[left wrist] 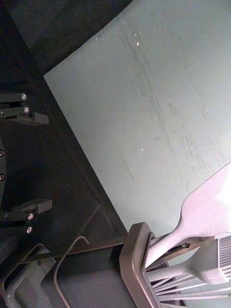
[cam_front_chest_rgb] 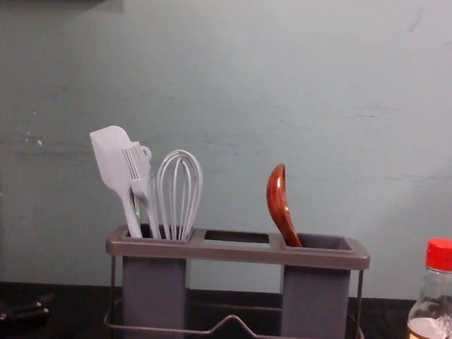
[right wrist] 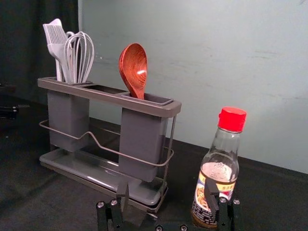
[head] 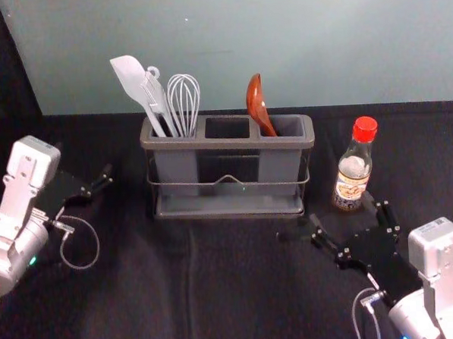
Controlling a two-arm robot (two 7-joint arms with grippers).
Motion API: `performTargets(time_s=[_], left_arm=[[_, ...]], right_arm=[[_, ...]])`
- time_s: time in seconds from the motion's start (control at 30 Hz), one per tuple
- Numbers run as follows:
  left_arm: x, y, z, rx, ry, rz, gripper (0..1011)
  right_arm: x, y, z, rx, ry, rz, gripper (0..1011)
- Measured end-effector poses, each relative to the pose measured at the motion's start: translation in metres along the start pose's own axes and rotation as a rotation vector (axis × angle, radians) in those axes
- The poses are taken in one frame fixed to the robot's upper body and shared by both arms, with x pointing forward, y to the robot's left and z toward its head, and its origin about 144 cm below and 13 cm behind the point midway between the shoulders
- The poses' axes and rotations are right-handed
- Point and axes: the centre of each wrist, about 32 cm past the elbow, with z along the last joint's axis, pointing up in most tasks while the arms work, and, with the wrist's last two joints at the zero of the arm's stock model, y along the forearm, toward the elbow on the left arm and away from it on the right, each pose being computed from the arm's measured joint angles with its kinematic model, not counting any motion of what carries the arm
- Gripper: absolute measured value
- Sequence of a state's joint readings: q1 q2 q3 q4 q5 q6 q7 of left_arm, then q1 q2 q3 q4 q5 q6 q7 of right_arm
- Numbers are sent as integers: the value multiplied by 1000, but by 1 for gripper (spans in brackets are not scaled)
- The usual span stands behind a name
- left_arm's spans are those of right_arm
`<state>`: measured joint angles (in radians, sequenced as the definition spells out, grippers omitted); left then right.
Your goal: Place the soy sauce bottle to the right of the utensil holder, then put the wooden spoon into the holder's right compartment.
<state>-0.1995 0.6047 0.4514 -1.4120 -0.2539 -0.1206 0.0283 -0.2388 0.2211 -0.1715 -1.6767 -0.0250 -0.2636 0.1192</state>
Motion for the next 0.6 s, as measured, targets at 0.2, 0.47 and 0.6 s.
performTargets(time_s=[0.2, 0.47, 0.6], left_arm=[[0, 0, 0, 0, 0, 0, 1005], [0, 0, 0, 0, 0, 0, 1005], [0, 0, 0, 0, 0, 0, 1005]], right_arm=[[0, 1, -1, -5, 9, 6, 1003], [0, 0, 0, -4, 7, 6, 1003], [0, 0, 0, -4, 5, 6, 1002]])
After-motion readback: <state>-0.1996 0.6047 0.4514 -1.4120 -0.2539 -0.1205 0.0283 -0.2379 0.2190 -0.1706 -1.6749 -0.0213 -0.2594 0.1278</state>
